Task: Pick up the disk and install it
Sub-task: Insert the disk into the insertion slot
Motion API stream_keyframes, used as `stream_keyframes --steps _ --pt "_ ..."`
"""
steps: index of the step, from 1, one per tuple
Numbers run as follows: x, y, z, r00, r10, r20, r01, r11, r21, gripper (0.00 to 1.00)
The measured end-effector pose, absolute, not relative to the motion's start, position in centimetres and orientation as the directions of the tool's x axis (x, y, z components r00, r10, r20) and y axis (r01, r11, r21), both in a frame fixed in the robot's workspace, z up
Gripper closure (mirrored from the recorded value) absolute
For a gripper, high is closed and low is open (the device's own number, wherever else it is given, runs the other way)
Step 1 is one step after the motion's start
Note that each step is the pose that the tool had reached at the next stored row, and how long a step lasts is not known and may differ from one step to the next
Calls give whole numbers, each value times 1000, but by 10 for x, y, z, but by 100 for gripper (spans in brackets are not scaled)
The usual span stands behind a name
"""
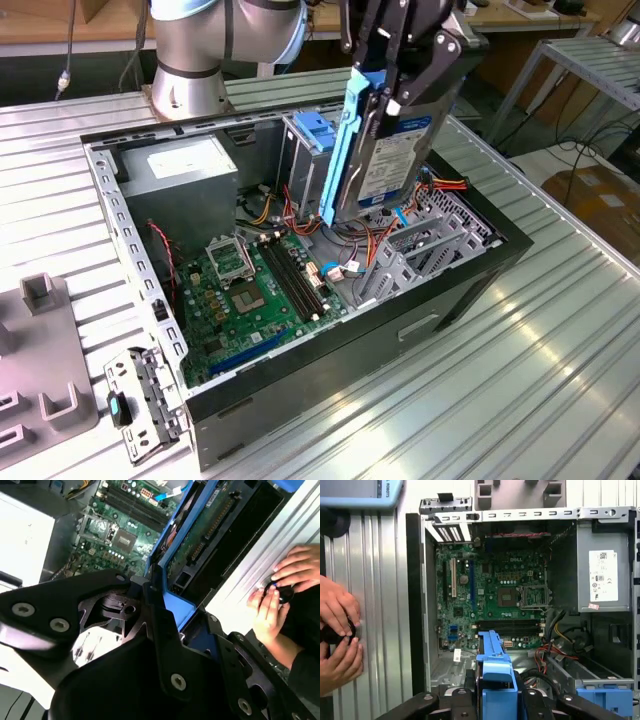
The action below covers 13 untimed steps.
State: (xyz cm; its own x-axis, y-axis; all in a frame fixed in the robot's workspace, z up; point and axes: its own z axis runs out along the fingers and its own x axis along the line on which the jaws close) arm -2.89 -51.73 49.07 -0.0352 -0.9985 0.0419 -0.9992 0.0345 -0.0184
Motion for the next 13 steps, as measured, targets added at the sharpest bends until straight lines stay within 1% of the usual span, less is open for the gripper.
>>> stream_keyframes --steps 7,13 --pt "14 -541 487 -35 -999 42 -999 34 -18 63" --pt "44 -542 485 -35 -998 42 -999 34 -18 63"
